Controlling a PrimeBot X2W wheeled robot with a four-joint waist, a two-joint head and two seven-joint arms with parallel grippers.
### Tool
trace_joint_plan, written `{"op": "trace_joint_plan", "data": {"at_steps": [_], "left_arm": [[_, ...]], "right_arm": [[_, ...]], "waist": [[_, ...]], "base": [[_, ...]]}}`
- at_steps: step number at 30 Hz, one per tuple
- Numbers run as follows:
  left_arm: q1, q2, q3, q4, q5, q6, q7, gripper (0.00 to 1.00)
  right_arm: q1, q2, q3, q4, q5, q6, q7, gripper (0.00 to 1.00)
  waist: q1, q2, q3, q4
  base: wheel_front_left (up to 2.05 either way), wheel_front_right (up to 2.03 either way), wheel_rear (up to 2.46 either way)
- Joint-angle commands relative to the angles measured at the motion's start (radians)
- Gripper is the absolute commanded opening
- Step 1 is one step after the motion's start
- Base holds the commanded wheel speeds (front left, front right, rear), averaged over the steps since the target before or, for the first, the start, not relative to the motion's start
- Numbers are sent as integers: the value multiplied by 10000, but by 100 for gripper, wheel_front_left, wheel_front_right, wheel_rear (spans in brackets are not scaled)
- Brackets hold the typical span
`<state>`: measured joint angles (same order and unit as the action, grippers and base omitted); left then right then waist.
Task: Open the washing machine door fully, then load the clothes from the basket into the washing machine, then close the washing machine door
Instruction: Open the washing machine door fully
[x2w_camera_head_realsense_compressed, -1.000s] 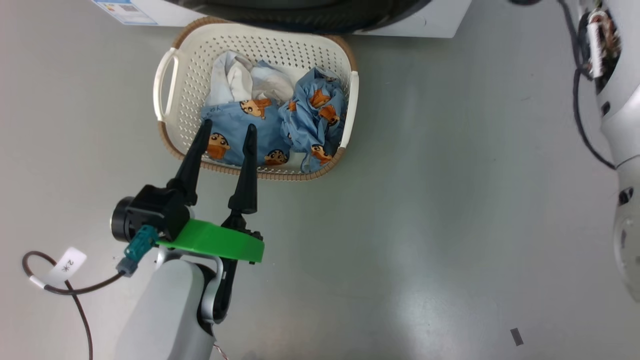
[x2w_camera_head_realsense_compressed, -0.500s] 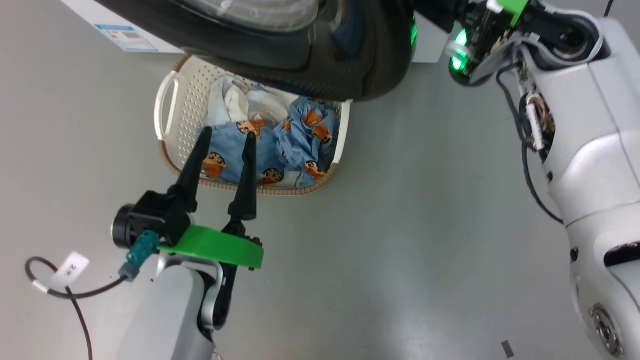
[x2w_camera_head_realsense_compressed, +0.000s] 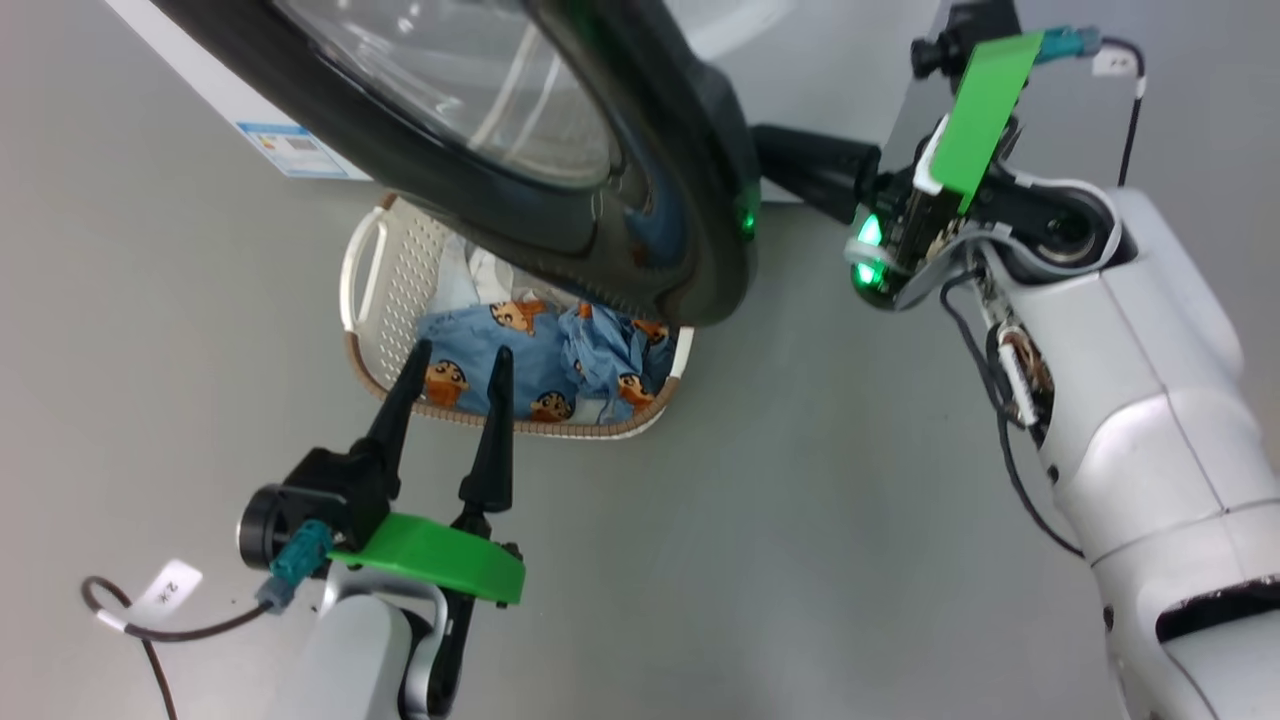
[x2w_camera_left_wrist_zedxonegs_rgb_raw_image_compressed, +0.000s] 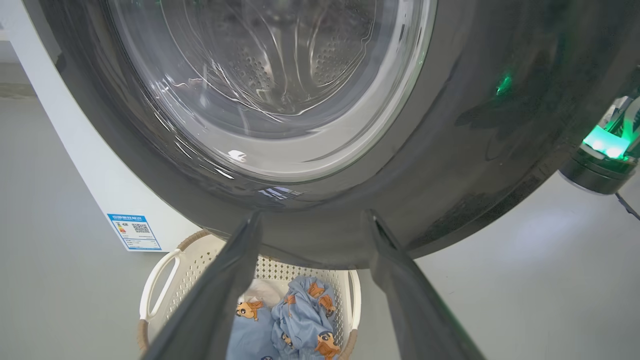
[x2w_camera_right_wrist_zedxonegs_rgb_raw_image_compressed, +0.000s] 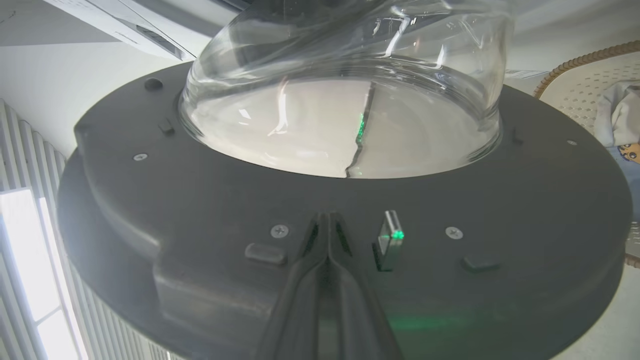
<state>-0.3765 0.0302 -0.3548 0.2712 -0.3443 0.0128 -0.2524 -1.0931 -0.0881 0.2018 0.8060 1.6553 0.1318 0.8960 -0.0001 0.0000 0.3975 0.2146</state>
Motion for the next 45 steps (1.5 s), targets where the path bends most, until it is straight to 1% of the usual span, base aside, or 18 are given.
{"op": "trace_joint_plan", "data": {"at_steps": [1,12,24,36,41,45], "left_arm": [[183,200,301,-94,90,-70,-94,100],[744,200,118,267,119,-253,-94,100],[1020,200,-22,386,125,-378,-94,100],[985,200,60,427,204,-409,-94,100],[942,200,155,419,259,-403,-94,100],[910,200,210,406,293,-404,-94,100]], "right_arm": [[298,373,227,-402,196,-11,19,0],[1526,377,1519,-951,1437,-11,-588,0],[2061,378,2836,-1036,2497,-11,-1357,0],[2063,265,3481,-998,3085,-11,-1826,0],[2052,67,3557,-1095,3350,-11,-2132,0],[2115,-223,3434,-1295,3578,-11,-2551,0]], "waist": [[1,0,-381,56],[1,0,-1403,160],[1,0,-1869,300],[1,0,-1855,218],[1,0,-1835,153],[1,0,-1817,115]], "base": [[0,0,0],[0,0,0],[0,0,0],[0,0,0],[0,0,0],[0,0,0]]}}
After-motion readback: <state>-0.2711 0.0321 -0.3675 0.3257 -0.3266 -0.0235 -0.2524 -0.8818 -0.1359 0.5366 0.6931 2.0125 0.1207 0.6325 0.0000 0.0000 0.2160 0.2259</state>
